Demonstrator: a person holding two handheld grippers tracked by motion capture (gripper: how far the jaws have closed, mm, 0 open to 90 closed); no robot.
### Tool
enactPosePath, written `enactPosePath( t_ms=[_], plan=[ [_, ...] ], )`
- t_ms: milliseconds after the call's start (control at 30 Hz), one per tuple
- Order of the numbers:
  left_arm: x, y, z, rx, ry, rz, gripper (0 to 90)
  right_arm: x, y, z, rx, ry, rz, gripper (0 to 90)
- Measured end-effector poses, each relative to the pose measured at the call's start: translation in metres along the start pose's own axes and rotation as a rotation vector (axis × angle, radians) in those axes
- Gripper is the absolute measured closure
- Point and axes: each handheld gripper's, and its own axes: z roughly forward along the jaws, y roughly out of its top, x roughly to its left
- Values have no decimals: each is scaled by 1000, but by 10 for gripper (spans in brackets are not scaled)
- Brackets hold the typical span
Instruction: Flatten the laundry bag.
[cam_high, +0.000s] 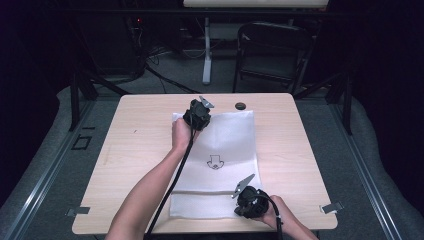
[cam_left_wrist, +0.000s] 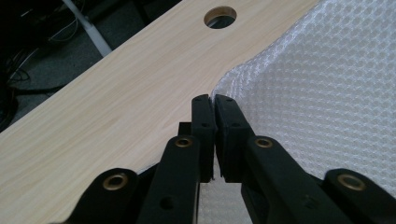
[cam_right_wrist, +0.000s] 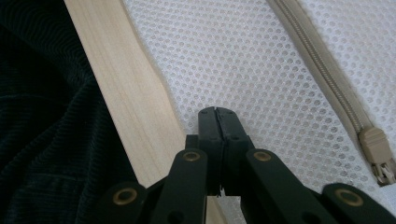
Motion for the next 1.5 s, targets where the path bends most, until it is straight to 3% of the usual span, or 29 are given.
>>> enactPosePath(
  t_ms=[233, 367, 400, 467, 567, 733, 800, 967, 1067, 1200, 1500],
  plan=[
    [2, 1, 1, 0, 4, -29, 529, -1, 0, 0, -12, 19, 13, 841],
    [4, 0, -2, -23, -32, -72, 350, -2, 1, -2, -27, -2, 47, 706],
    [3, -1, -4, -21, -41, -71, 315, -1, 0, -2, -66, -10, 80, 657],
    [1, -3, -7, -26, -64, -69, 271, -7, 1, -10, -72, -15, 79, 566],
    [-3, -7, -14, -22, -102, -48, 178, -14, -2, -19, -114, -33, 121, 383],
    [-10, -18, -24, -13, -158, -22, 147, -24, -11, -30, -126, -83, 153, 181],
    [-14, -22, -28, -7, -175, -11, 137, -26, -13, -33, -144, -78, 174, 149],
    [-24, -31, -39, -10, -225, -2, 119, -35, -17, -42, -160, -96, 208, 123],
    [-34, -37, -47, -4, -228, 24, 105, -38, -20, -45, -166, -109, 215, 120],
    [-49, -52, -55, 0, -264, 49, 85, -41, -22, -47, -173, -114, 221, 121],
    [-63, -77, -61, 25, -316, 61, 73, -46, -24, -51, -167, -119, 239, 122]
  ],
)
